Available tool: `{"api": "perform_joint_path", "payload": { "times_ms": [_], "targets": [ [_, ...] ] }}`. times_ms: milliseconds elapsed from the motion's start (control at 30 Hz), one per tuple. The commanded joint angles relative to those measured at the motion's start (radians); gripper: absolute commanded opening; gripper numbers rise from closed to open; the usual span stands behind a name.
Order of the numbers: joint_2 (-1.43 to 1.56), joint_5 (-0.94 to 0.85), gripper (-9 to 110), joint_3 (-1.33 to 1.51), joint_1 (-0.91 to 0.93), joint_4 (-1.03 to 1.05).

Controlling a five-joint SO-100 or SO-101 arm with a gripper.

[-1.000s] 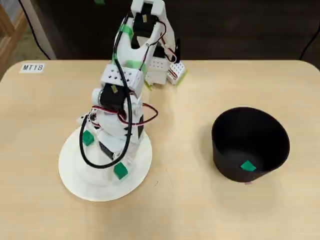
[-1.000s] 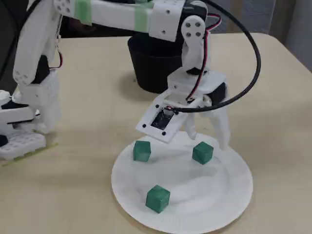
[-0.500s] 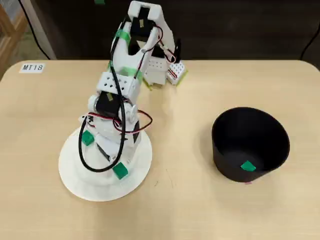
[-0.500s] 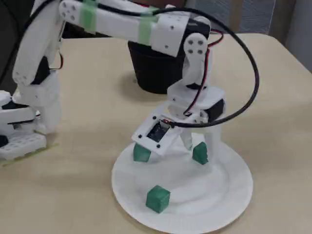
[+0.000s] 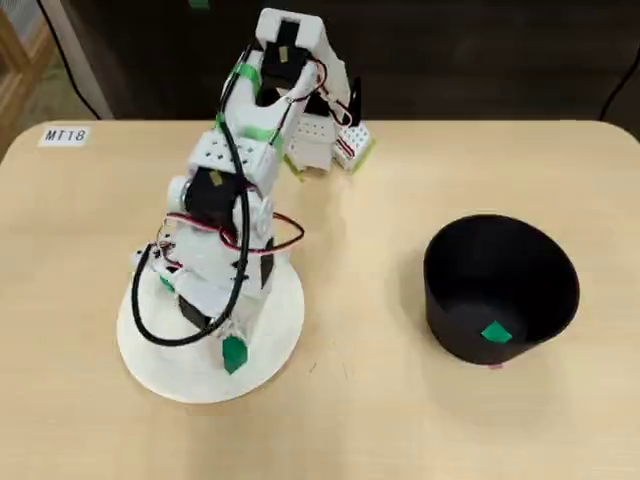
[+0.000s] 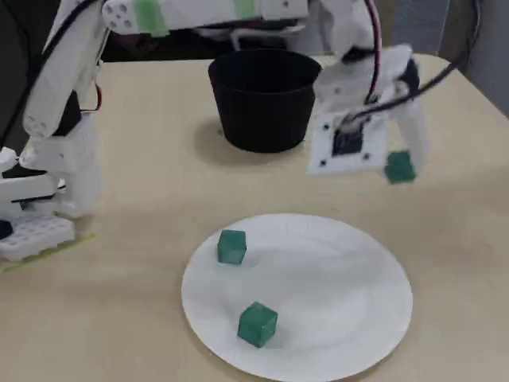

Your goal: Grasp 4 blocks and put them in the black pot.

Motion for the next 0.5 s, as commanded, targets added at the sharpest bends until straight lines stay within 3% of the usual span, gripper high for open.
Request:
{"api": "perform_joint_path", "payload": {
  "times_ms": [0,100,233,467],
  "targets": [
    [0.08,-0.267,-2,-0.255,-0.144,0.135],
    [0.152,-0.394,-2,-0.27,-0.359,0.222],
    [0.255,-0.426,-2,-0.1,-0.614,0.222],
    [0.272,-0.383,-2,0.141,-0.752,0.219]
  ]
}}
